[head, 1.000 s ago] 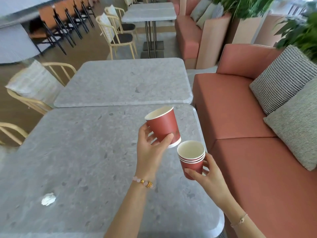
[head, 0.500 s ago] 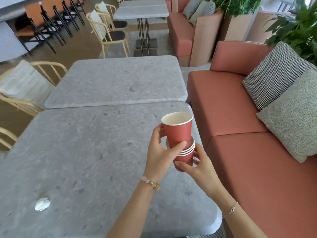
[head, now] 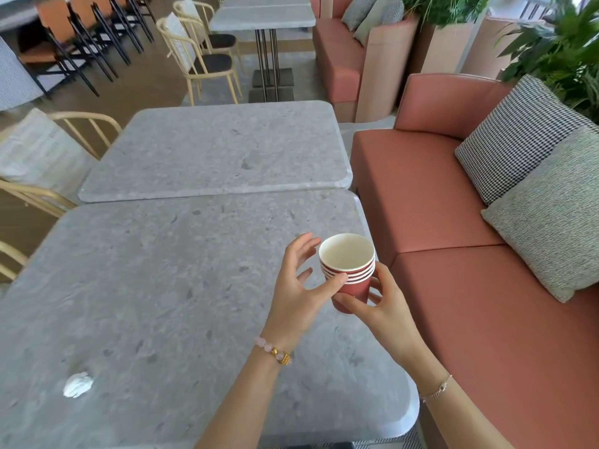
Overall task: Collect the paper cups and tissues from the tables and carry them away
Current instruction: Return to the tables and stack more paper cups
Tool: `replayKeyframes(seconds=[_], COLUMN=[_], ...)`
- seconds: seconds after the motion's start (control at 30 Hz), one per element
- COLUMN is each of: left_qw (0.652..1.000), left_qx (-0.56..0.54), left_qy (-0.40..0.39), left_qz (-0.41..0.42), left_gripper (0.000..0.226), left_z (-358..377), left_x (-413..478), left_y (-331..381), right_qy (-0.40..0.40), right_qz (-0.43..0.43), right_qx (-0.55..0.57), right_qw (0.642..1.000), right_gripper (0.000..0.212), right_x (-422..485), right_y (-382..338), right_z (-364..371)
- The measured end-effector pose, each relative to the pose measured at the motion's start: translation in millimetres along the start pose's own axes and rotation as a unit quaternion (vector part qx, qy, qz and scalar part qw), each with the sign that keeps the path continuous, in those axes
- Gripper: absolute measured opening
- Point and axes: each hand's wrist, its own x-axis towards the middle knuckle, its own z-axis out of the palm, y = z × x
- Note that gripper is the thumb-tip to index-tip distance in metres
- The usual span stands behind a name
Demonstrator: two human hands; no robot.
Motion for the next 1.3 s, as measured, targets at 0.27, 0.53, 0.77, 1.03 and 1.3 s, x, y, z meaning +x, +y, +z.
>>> replayKeyframes(seconds=[0.27, 0.53, 0.77, 1.03, 1.3], left_qw=[0.976, 0.871, 0.851, 0.838, 0.824], left_qx=[0.186, 0.425, 0.475, 0.490, 0.511], left_qy=[0.015, 0.050, 0.047, 0.076, 0.113], left_qz=[0.108, 0.241, 0.219, 0.230, 0.216], left_gripper=[0.056, 0.054, 0.052, 0.046, 0.046], left_z=[-13, -25, -36, -40, -45], left_x=[3, 6, -4, -20, -41], left_y=[10, 14, 10, 17, 19], right_qy=[0.008, 0.018, 0.022, -0.005, -0.041], right_qz=[-0.019, -0.025, -0.045, -0.059, -0.072], right_qx=[-0.008, -0.004, -0.010, -0.003, 0.008], right_qw=[1.000, 1.000, 0.999, 0.998, 0.996], right_gripper=[0.061, 0.063, 0.059, 0.064, 0.064], right_x=[3, 1, -1, -7, -11], right_y=[-6, -9, -10, -17, -20], right_z=[-3, -7, -13, -10, -6])
